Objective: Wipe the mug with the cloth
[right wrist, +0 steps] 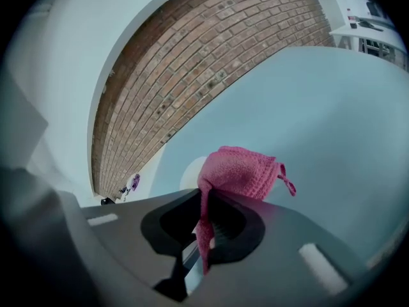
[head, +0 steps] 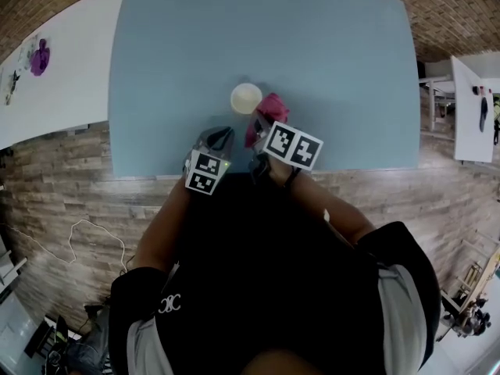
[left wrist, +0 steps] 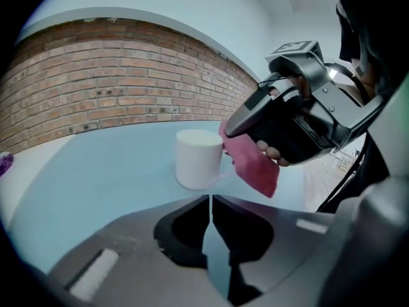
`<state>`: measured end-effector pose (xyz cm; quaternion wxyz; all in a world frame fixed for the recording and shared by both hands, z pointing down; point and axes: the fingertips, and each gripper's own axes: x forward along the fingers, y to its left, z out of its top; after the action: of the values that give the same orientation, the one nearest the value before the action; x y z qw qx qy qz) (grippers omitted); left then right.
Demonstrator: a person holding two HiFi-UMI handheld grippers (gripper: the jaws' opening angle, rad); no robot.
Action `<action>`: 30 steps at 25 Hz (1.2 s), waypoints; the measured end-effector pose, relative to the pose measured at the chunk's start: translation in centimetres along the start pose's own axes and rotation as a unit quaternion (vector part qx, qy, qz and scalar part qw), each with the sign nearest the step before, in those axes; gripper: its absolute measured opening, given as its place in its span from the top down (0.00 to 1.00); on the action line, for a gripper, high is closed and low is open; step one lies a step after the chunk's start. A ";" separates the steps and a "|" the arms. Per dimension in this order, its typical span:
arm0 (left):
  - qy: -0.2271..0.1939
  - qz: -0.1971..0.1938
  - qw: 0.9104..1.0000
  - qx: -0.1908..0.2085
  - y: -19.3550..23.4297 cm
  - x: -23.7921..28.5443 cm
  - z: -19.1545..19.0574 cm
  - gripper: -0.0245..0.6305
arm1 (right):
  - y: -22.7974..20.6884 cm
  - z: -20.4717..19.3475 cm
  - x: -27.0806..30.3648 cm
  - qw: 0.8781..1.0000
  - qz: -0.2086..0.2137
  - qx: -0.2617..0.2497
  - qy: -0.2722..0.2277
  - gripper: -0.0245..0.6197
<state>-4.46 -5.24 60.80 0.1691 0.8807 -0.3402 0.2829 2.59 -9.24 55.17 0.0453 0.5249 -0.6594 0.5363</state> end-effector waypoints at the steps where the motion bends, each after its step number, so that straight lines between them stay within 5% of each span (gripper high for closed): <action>1: 0.002 0.001 1.000 -0.002 0.1 -0.1 -0.2 0.93 | 0.0 0.0 0.0 1.000 0.003 0.007 -0.002 0.90; 9: 0.008 -0.010 1.000 -0.006 0.5 -0.2 -1.0 0.93 | -2.3 -0.6 -1.1 0.998 0.020 0.058 0.004 0.90; 22: 0.020 -0.007 1.000 -0.018 -0.1 -0.1 -2.0 0.93 | -5.0 -5.0 2.3 0.997 -0.006 0.020 0.071 0.90; 30: 0.028 0.007 0.999 -0.034 0.4 -0.5 -3.0 0.93 | -3.6 -4.7 0.6 0.997 0.029 0.024 0.072 0.90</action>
<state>-6.19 -3.84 62.90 0.2066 0.8637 -0.3510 0.2967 2.61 -5.64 59.85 0.0643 0.4663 -0.6568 0.5891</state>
